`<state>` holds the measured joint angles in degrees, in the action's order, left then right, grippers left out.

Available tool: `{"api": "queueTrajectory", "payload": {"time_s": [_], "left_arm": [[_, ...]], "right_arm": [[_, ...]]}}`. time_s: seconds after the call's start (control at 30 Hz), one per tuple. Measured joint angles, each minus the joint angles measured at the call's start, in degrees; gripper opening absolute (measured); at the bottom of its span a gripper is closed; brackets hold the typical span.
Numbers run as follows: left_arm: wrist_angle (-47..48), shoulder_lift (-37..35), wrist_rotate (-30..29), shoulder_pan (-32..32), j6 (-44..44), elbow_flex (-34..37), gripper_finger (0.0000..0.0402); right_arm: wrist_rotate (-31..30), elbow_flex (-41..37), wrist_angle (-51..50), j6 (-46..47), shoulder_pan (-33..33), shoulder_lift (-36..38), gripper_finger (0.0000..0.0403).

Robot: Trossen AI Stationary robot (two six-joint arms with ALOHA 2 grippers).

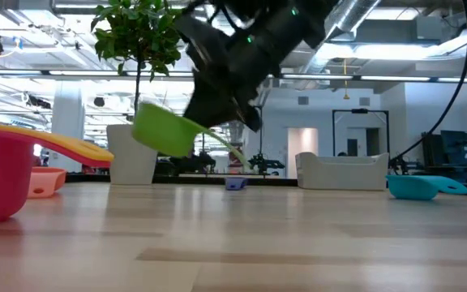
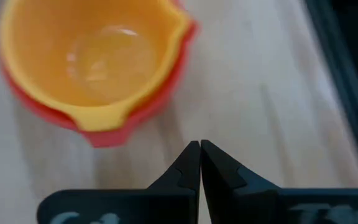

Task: Nest measuring cups in basket
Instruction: Stack the green measuring cup on top of the yellow measuring cup

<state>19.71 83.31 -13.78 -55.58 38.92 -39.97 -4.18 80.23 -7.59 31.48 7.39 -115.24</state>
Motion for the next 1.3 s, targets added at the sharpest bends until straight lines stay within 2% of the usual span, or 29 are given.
{"api": "queueTrajectory", "payload": {"time_s": [0.23,0.53,0.77,1.1,1.3], "left_arm": [[0.50,0.72,-3.30,4.09,-4.95,0.00,0.0000],[-2.41,0.72,-4.26,9.47,-11.27,0.00,0.0000],[-4.17,0.72,-4.21,10.33,-13.84,0.00,0.0000],[-3.75,0.68,-5.08,10.31,-14.22,0.00,0.0000],[-1.52,0.68,-7.02,10.31,-14.30,0.00,0.0000]], "right_arm": [[-0.01,2.87,-0.09,-0.44,2.29,-0.07,0.0034],[-0.07,3.40,-0.11,0.44,4.45,-0.11,0.0022],[-0.31,3.40,1.57,8.21,6.35,-0.11,0.0039],[-0.48,3.40,1.40,22.36,7.64,-0.13,0.0017],[-4.50,5.67,-2.03,24.33,9.23,-0.22,0.0016]]}}
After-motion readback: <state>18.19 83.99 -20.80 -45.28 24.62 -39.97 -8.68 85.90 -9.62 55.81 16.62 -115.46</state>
